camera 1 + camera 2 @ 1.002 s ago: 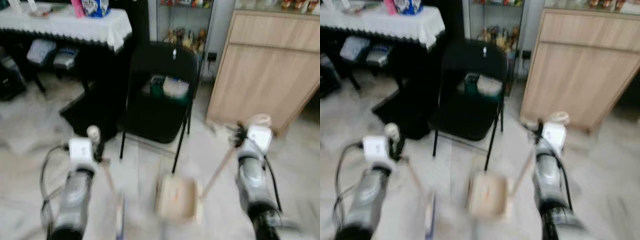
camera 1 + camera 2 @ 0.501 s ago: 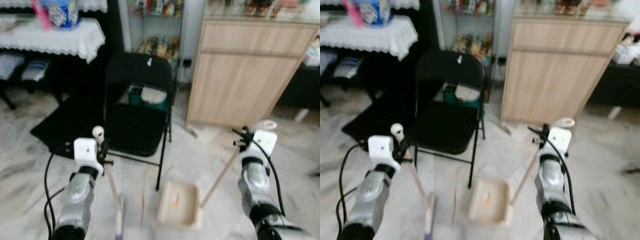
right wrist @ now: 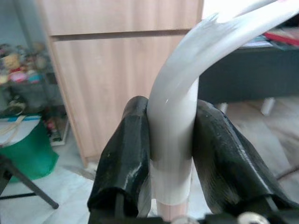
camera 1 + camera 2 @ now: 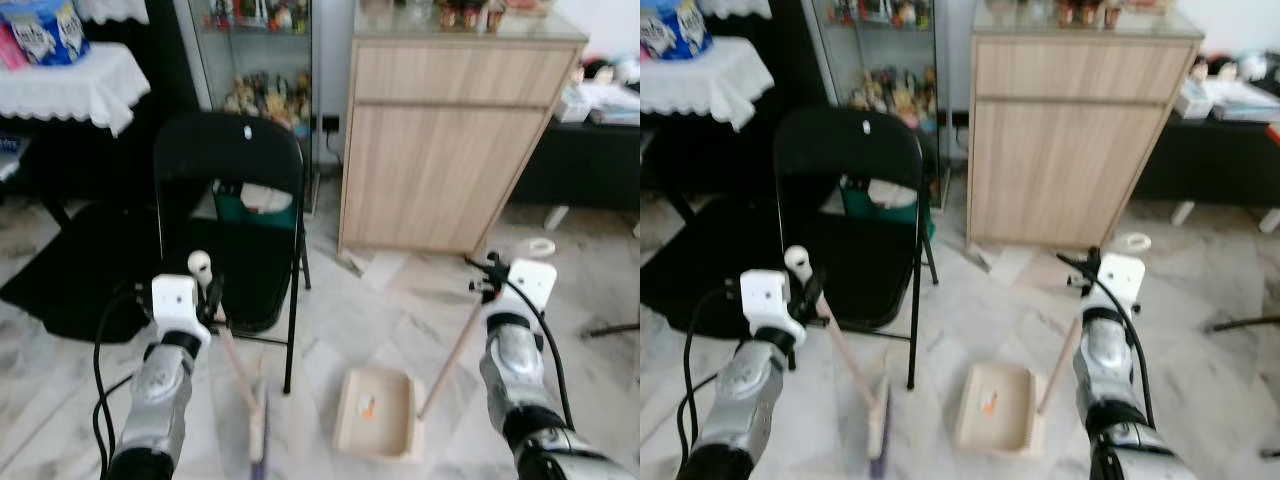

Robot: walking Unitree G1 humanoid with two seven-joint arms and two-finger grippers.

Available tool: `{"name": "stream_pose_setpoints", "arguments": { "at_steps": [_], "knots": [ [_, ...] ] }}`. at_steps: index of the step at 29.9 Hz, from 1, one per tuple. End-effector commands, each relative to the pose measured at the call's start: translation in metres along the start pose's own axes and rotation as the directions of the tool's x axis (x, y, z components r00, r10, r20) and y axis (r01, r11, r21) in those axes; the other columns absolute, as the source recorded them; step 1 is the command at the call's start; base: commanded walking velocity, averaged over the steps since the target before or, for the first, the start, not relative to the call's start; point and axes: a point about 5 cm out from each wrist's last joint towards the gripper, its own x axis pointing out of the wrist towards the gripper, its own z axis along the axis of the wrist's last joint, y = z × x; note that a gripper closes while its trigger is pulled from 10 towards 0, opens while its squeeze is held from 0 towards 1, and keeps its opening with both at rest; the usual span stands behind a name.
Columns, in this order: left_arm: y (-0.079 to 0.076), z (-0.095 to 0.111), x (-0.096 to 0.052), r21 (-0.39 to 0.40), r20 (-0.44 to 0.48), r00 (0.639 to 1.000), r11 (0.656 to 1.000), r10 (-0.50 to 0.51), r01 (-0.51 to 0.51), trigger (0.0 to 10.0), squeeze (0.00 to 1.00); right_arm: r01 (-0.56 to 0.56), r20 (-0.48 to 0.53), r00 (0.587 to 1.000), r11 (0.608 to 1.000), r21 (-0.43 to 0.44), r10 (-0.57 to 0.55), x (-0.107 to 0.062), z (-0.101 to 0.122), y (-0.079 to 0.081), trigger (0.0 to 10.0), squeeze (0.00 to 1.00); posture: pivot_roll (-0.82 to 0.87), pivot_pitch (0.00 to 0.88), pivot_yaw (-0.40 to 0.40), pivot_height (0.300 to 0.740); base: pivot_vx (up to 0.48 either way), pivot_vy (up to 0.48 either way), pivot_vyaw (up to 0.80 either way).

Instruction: Sweep floor

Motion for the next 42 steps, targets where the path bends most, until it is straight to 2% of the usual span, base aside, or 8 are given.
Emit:
{"name": "stream_pose_setpoints", "arguments": {
  "at_steps": [1, 7, 20, 42],
  "knots": [
    [0.0053, 0.0074, 0.0012, 0.028, 0.035, 0.999, 1.000, 0.007, -0.008, 10.0, 0.00, -0.021, 0.058, 0.998, 1.000, -0.018, 0.022, 0.0051, 0.0120, 0.0054, 10.0, 0.00, 0.04, 0.050, -0.009, 0.740, 0.247, 0.000, 0.00],
    [0.0057, 0.0078, 0.0017, 0.030, 0.036, 0.999, 1.000, 0.007, -0.008, 10.0, 0.00, -0.038, 0.063, 0.997, 0.999, -0.025, 0.039, 0.0046, 0.0122, 0.0075, 10.0, 0.00, 0.04, 0.047, -0.008, 0.740, 0.246, 0.000, 0.52],
    [0.0078, 0.0086, 0.0021, 0.035, 0.038, 0.999, 0.999, 0.012, -0.013, 10.0, 0.00, -0.024, 0.065, 0.998, 1.000, -0.003, 0.024, 0.0041, 0.0119, 0.0066, 10.0, 0.00, 0.04, 0.050, -0.007, 0.740, 0.245, 0.000, 0.00],
    [0.0094, 0.0119, 0.0032, 0.039, 0.052, 0.999, 0.999, 0.013, -0.015, 10.0, 0.00, -0.017, 0.047, 0.999, 1.000, -0.002, 0.017, 0.0013, 0.0069, 0.0059, 10.0, 0.00, 0.04, 0.055, -0.003, 0.740, 0.000, 0.000, 0.00]
  ]
}}
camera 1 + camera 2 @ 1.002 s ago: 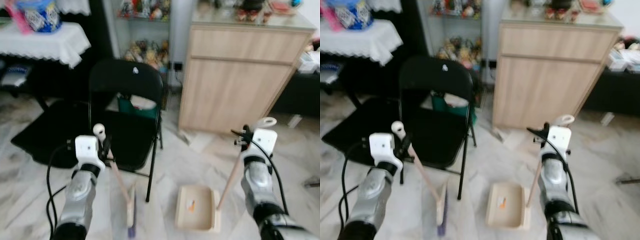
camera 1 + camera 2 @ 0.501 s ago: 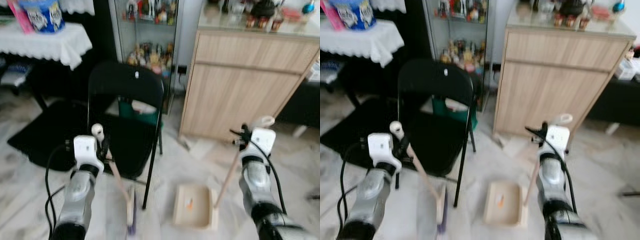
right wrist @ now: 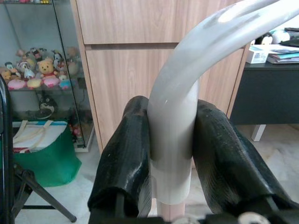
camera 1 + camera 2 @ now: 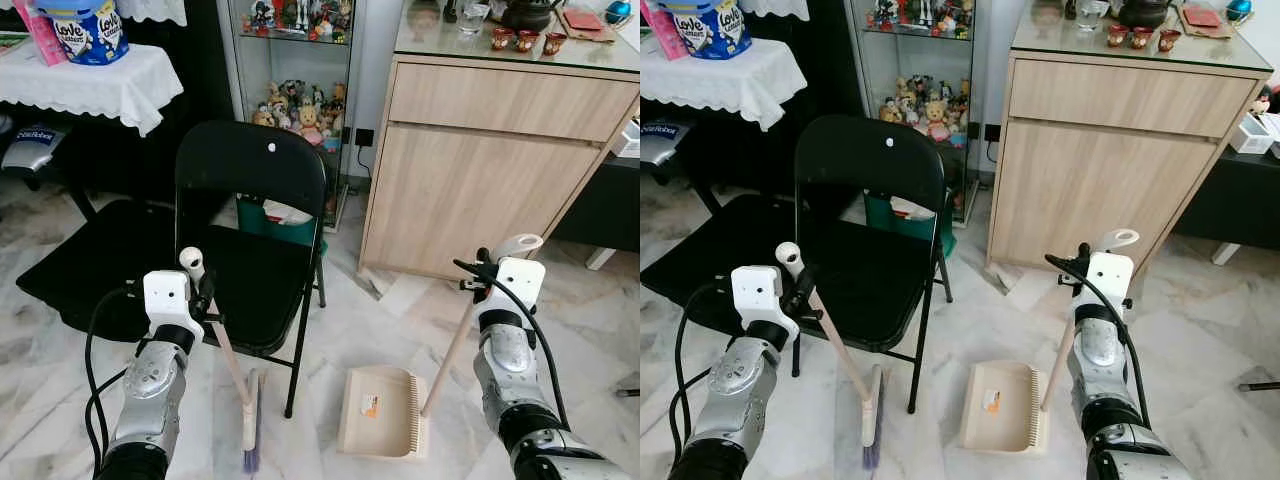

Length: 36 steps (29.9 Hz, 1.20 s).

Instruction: Sweep floor

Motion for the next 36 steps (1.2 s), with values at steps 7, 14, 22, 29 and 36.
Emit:
{"name": "stream_pose_setpoints", "arguments": {
  "at_steps": [7, 14, 22, 29, 36],
  "knots": [
    [0.0022, 0.0079, 0.0018, 0.016, 0.039, 0.999, 1.000, -0.001, 0.001, 10.0, 0.00, 0.011, 0.032, 0.999, 1.000, 0.013, -0.011, 0.0029, 0.0064, -0.0005, 10.0, 0.00, 0.04, 0.056, -0.002, 0.740, 0.000, 0.000, 0.00],
    [0.0032, 0.0084, 0.0016, 0.019, 0.039, 0.999, 1.000, -0.003, 0.002, 10.0, 0.00, 0.008, 0.033, 0.999, 1.000, 0.022, -0.008, 0.0024, 0.0062, 0.0007, 10.0, 0.56, 0.04, 0.059, 0.000, 0.740, 0.000, 0.000, 0.00],
    [0.0028, 0.0087, 0.0019, 0.019, 0.039, 0.999, 1.000, -0.008, 0.007, 10.0, 0.00, 0.009, 0.034, 0.999, 1.000, 0.026, -0.009, 0.0020, 0.0059, 0.0009, 10.0, 1.00, 0.04, 0.059, 0.002, 0.740, 0.000, 0.000, 0.00],
    [0.0024, 0.0090, 0.0024, 0.020, 0.037, 0.999, 1.000, -0.017, 0.016, 10.0, 0.00, 0.011, 0.026, 1.000, 1.000, 0.017, -0.011, 0.0008, 0.0038, 0.0005, 10.0, 0.63, 0.05, 0.057, 0.004, 0.740, 0.000, 0.000, 0.00],
    [0.0013, 0.0090, 0.0025, 0.017, 0.036, 0.999, 1.000, -0.025, 0.024, 10.0, 0.00, 0.014, 0.012, 1.000, 1.000, 0.009, -0.014, -0.0005, 0.0008, -0.0005, 10.0, 0.00, 0.04, 0.055, 0.004, 0.740, 0.000, 0.000, 0.00]
  ]
}}
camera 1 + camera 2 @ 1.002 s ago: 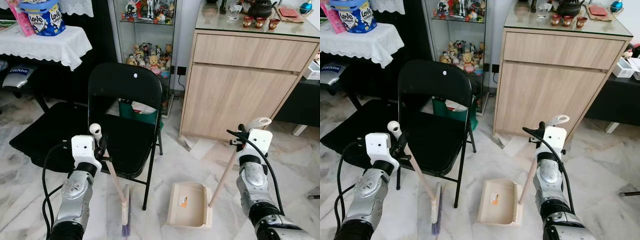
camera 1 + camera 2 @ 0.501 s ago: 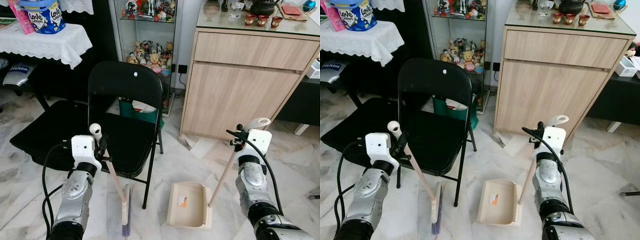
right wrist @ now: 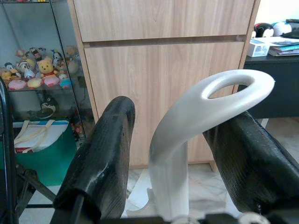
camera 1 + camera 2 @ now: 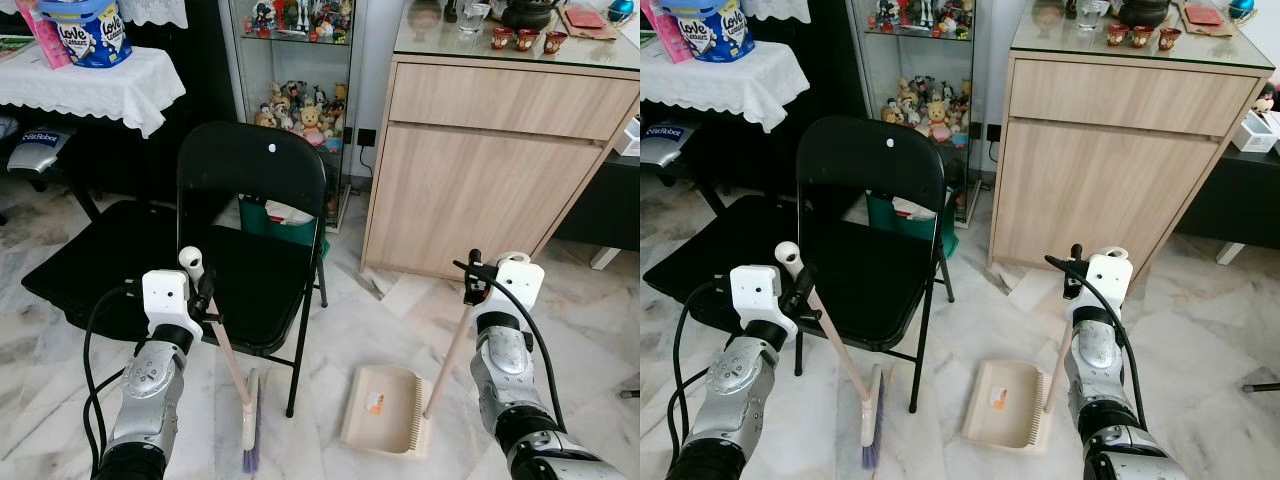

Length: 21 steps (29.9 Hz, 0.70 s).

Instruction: Sweep floor

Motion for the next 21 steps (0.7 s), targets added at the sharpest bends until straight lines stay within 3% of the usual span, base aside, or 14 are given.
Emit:
{"name": "stream_pose_setpoints", "arguments": {
  "at_steps": [1, 2, 4, 5, 7, 8, 10, 12, 21],
  "knots": [
    [0.000, 0.008, 0.002, 0.012, 0.035, 0.999, 1.000, -0.008, 0.008, 10.0, 0.00, 0.004, 0.018, 1.000, 1.000, -0.010, -0.003, 0.001, 0.003, -0.002, 10.0, 0.00, 0.04, 0.055, 0.004, 0.740, 0.000, 0.000, 0.00],
    [0.000, 0.008, 0.002, 0.011, 0.035, 0.999, 1.000, -0.009, 0.009, 10.0, 0.00, 0.002, 0.014, 1.000, 1.000, -0.008, -0.002, 0.001, 0.002, -0.003, 10.0, 0.00, 0.04, 0.055, 0.004, 0.740, 0.000, 0.000, 0.00],
    [-0.001, 0.008, 0.002, 0.009, 0.034, 0.999, 1.000, -0.013, 0.013, 10.0, 0.00, 0.007, -0.005, 1.000, 1.000, -0.010, -0.007, -0.001, -0.002, -0.005, 10.0, 0.27, 0.04, 0.055, 0.005, 0.740, 0.000, 0.000, 0.00],
    [-0.001, 0.008, 0.002, 0.008, 0.034, 0.999, 1.000, -0.014, 0.014, 10.0, 0.00, 0.010, -0.017, 1.000, 1.000, -0.012, -0.010, -0.003, -0.005, -0.006, 10.0, 0.35, 0.04, 0.055, 0.005, 0.740, 0.000, 0.000, 0.00],
    [-0.001, 0.008, 0.002, 0.008, 0.033, 0.999, 1.000, -0.016, 0.016, 10.0, 0.00, 0.016, -0.041, 0.999, 1.000, -0.018, -0.017, -0.005, -0.010, -0.008, 10.0, 0.34, 0.04, 0.055, 0.005, 0.740, 0.000, 0.000, 0.00],
    [-0.001, 0.008, 0.003, 0.008, 0.033, 0.999, 1.000, -0.017, 0.017, 10.0, 0.00, 0.015, -0.050, 0.999, 1.000, -0.017, -0.016, -0.007, -0.013, -0.008, 10.0, 0.22, 0.04, 0.053, 0.006, 0.740, 0.000, 0.000, 0.00],
    [-0.001, 0.008, 0.003, 0.008, 0.034, 0.999, 1.000, -0.018, 0.018, 10.0, 0.00, 0.013, -0.057, 0.998, 1.000, -0.014, -0.013, -0.009, -0.015, -0.008, 10.0, 0.25, 0.04, 0.053, 0.007, 0.740, 0.000, 0.000, 0.00],
    [-0.001, 0.009, 0.003, 0.010, 0.035, 0.999, 1.000, -0.021, 0.020, 10.0, 0.00, 0.012, -0.064, 0.998, 1.000, -0.011, -0.013, -0.010, -0.016, -0.008, 10.0, 0.18, 0.04, 0.052, 0.009, 0.740, 0.000, 0.000, 0.00],
    [-0.002, 0.010, 0.004, 0.015, 0.038, 0.999, 0.999, -0.029, 0.028, 10.0, 0.00, -0.001, -0.076, 0.997, 0.999, 0.038, 0.004, -0.009, -0.017, -0.006, 10.0, 0.18, 0.04, 0.051, 0.009, 0.740, 0.000, 0.000, 0.00]
  ]
}}
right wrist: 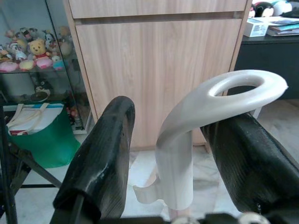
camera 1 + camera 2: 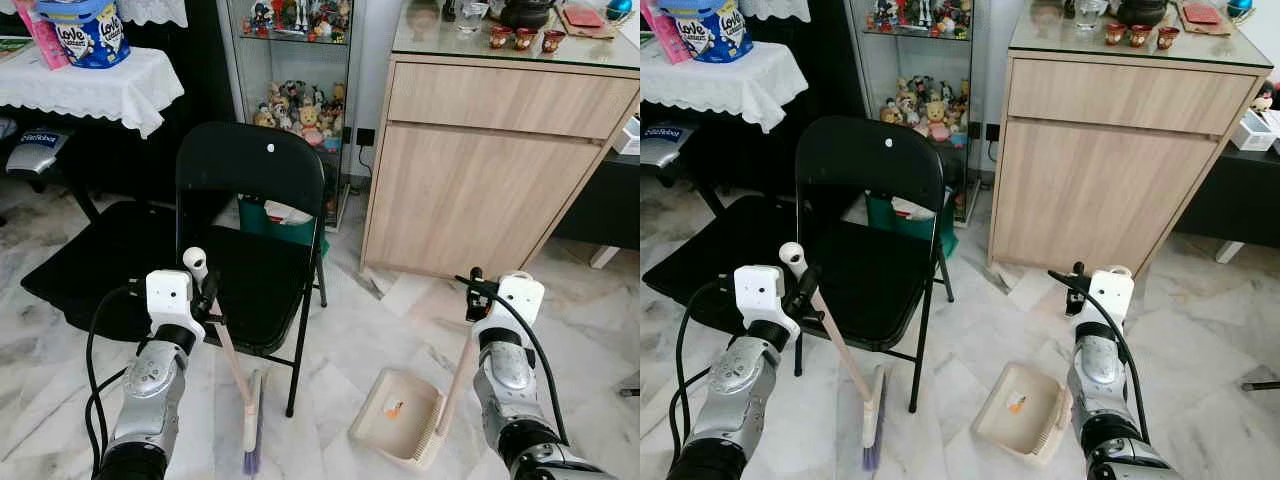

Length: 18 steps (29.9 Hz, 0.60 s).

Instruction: Sweep floor

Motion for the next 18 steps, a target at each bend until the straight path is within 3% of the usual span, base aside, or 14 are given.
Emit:
{"name": "stream_pose_setpoints", "arguments": {
  "at_steps": [1, 18],
  "knots": [
    [0.000, 0.010, 0.004, 0.015, 0.044, 0.999, 1.000, -0.010, 0.010, 10.0, 0.00, -0.005, -0.004, 1.000, 1.000, 0.030, 0.005, 0.002, 0.002, 0.001, 10.0, 0.18, 0.04, 0.051, 0.009, 0.740, 0.000, 0.000, 0.00],
    [-0.001, 0.011, 0.004, 0.019, 0.044, 0.999, 1.000, -0.015, 0.014, 10.0, 0.00, -0.147, -0.032, 0.988, 0.983, 0.110, 0.151, 0.000, -0.003, 0.014, 10.0, 0.18, 0.04, 0.055, 0.009, 0.740, 0.000, 0.000, 0.00]
  ]
}}
